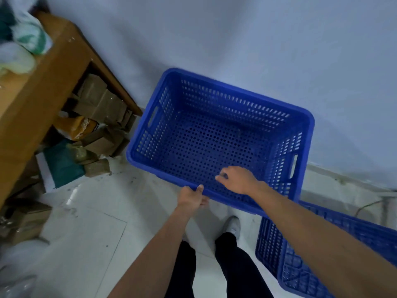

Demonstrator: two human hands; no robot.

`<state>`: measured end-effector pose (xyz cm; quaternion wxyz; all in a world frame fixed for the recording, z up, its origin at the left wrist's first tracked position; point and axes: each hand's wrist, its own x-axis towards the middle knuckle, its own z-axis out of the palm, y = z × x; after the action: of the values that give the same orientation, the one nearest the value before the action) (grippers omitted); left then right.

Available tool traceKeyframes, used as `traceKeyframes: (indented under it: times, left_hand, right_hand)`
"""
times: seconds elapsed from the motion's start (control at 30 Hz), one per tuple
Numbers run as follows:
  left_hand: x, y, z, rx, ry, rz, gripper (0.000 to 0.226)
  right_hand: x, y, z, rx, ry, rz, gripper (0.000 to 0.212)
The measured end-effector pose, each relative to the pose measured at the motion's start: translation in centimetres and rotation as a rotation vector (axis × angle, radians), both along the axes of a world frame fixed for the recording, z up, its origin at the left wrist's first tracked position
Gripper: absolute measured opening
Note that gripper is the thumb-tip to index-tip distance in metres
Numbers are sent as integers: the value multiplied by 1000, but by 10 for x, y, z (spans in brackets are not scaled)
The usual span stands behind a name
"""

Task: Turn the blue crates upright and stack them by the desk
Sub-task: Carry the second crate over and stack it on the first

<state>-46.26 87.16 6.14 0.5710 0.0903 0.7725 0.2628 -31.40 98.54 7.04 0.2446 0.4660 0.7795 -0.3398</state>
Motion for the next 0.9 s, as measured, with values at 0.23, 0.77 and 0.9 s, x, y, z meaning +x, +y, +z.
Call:
traceKeyframes:
  times: [0.23,0.77,0.9]
  left_hand:
    - [-23,-5,7,-21,0,-170,12]
    - [-107,15,10,387,1010,-1825,35]
    - [-109,21,1,169,999,-1876,43]
  right_hand:
    - [30,-113,-16,208,-99,-52,48]
    - [42,-111,-26,319,-338,47,47]
    - [43,-108,-21,364,-392,135,57]
